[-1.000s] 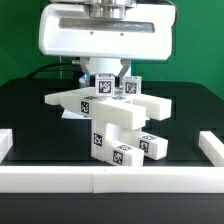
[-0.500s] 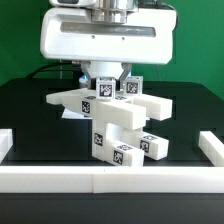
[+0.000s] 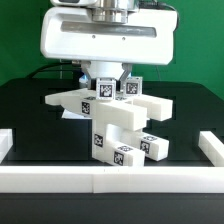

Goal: Assemble chair

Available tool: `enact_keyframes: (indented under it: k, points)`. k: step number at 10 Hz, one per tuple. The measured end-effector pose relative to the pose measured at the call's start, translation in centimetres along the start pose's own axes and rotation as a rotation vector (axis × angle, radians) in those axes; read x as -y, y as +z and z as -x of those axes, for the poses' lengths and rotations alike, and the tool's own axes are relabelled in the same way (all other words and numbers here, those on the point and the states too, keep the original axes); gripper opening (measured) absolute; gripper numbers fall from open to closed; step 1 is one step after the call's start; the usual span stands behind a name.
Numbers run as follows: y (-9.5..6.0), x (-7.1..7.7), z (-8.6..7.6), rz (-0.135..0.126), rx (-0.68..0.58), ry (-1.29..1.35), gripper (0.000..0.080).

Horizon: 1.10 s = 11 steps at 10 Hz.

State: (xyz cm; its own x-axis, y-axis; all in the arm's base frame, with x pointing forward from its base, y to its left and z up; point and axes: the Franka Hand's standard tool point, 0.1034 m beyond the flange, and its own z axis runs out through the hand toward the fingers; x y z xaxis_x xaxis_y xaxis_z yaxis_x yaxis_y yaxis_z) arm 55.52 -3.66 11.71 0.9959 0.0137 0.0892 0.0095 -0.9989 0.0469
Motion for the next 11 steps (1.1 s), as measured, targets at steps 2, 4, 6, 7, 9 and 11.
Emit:
enact_keyframes:
  k: [2, 4, 6, 7, 9, 11]
  points:
    - [0.0, 0.0, 0.0, 0.0, 0.0, 0.0, 0.0287]
    - [0.0, -0.01, 0.0, 0.0, 0.0, 0.0, 0.0287]
    - [0.0, -0.02, 0.0, 0.0, 0.0, 0.019, 0.0287]
    - [0.0, -0.02, 0.0, 0.0, 0.0, 0.03, 0.0287]
    - [0.0, -0.02, 0.0, 0.0, 0.0, 0.127, 0.0287]
    - [0.01, -0.01, 0.0, 0.0, 0.0, 0.246, 0.0287]
